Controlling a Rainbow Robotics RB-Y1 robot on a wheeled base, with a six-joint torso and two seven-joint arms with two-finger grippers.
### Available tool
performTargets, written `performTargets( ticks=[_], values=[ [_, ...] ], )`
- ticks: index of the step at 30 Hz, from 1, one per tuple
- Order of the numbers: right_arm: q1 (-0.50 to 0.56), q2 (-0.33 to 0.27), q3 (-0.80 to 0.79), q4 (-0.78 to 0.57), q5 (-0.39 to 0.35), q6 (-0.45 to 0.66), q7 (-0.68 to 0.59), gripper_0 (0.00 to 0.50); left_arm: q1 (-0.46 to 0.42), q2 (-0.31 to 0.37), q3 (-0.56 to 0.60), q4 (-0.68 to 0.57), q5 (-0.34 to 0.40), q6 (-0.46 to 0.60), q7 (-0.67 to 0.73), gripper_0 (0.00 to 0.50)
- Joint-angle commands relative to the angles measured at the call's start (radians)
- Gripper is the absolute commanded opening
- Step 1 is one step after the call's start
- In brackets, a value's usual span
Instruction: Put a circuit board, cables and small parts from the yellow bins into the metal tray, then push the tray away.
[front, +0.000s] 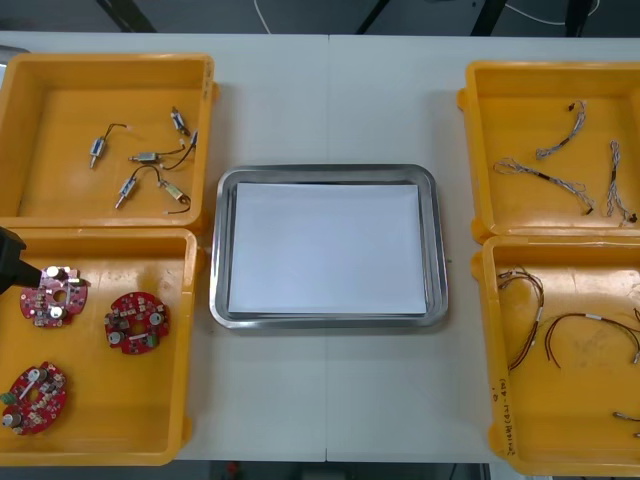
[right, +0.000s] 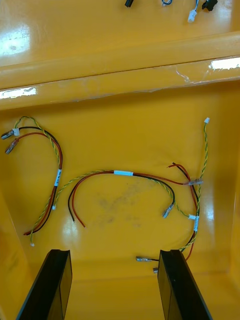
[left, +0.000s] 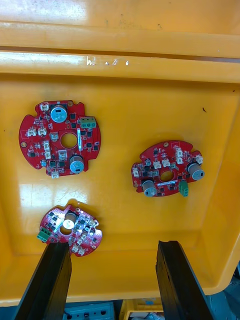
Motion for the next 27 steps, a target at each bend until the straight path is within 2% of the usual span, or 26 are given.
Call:
performTargets(
  ticks=[1, 27],
  values=[
    [0.015, -0.038, -0.015, -0.007, 0.007, 0.003, 0.047, 0.500, 0.019, 0.042, 0.030, -0.004, -0.008, 0.006, -0.038, 0.500],
    [0.015, -0.038, -0.015, -0.007, 0.007, 0.003, 0.047, 0.500, 0.019, 0.042, 0.030, -0.004, -0.008, 0.006, -0.038, 0.500]
  ],
)
